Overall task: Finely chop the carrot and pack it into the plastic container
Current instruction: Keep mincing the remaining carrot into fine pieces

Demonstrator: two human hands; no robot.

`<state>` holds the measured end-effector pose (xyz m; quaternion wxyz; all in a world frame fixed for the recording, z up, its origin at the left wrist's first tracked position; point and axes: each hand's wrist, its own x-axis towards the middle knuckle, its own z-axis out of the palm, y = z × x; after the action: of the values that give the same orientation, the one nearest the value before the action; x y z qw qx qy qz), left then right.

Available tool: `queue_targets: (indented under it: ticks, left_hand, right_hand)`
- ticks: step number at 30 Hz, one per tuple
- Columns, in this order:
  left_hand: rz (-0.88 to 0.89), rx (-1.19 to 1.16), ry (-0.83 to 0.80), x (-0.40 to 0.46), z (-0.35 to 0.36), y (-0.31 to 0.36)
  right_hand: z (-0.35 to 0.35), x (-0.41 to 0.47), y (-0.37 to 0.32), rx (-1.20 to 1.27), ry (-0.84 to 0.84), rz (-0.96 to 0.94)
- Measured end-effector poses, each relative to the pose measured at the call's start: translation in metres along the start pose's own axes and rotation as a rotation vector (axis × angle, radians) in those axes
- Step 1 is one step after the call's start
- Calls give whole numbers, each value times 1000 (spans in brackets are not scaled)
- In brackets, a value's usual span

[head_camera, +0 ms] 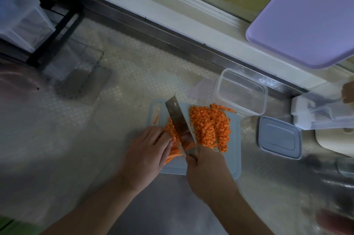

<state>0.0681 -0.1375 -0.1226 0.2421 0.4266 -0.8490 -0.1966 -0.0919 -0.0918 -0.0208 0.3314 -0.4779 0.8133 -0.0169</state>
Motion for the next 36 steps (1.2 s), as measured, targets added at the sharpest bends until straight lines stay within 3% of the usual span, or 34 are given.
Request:
queue_targets:
  ticks: [14,20,31,36]
  left_hand:
    - [-19,49,16,1,-2,3]
    - [11,99,34,2,-2,5]
    - [-10,91,37,4,-3,5]
    - [-88,-111,-22,7,-9,5]
  right_hand:
    - [2,5,-10,-15,-79,10]
    - [12,17,-12,-84,-194,96]
    - [29,17,-10,11,-79,105]
    - [34,20,1,12,-52,40]
